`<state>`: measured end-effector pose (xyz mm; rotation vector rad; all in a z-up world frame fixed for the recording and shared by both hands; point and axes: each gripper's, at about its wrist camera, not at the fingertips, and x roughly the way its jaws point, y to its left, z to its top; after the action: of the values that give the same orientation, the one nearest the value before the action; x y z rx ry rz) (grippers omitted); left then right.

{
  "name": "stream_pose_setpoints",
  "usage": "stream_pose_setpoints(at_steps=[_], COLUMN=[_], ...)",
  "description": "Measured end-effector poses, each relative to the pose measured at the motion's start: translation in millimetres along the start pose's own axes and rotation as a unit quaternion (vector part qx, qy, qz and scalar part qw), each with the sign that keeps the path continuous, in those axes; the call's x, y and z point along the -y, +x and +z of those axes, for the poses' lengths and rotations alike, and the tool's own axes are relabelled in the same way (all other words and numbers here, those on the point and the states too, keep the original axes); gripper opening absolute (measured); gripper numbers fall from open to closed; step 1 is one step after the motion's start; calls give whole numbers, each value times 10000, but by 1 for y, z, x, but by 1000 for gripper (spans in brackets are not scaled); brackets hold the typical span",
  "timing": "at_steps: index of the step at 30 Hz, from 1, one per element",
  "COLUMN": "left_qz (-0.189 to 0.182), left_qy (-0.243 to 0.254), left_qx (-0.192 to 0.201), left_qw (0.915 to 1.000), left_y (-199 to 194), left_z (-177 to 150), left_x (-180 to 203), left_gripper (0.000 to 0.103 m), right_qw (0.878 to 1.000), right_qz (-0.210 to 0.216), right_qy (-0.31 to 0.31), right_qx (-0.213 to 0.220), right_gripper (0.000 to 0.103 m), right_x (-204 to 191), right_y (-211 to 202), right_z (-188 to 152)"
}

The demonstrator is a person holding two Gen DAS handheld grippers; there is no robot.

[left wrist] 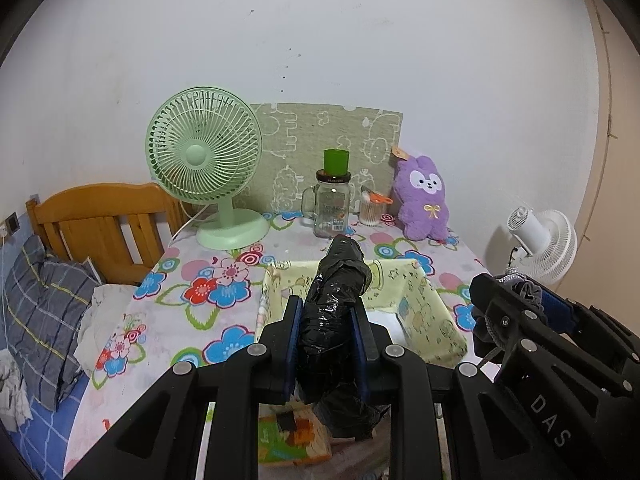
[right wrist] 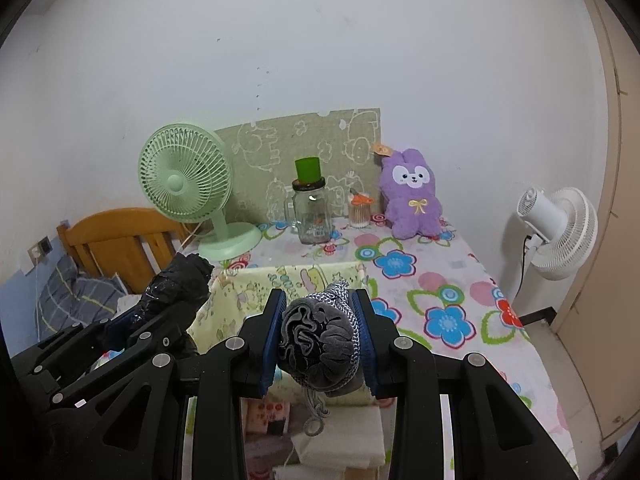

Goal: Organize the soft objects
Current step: 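Carry the black cloth and grey knit item over the fabric box with both tools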

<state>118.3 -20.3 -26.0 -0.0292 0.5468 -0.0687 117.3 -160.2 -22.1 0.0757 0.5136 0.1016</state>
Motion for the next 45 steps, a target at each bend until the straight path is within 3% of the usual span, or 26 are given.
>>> stream_pose_setpoints(at_steps=[17,38,45], left_qz=[219,122,76], left_qy=[35,-90,-129], left_qx=[-208,-913,-1049], left_qw=[9995,9957,9944], left_y=[64,131,142], left_z=[20,10,8], left_x=[-3,-10,-11], left_gripper=[22,25,44], right_qw=[9999,9982,9973], right_qz=[-21,45,50], right_qy=[111,25,17], right_qx=[-107,-604,-729], right_gripper=[37,37,37], right_x=[7,-4,-5], right_y=[63,139,154], right_z=[23,19,18])
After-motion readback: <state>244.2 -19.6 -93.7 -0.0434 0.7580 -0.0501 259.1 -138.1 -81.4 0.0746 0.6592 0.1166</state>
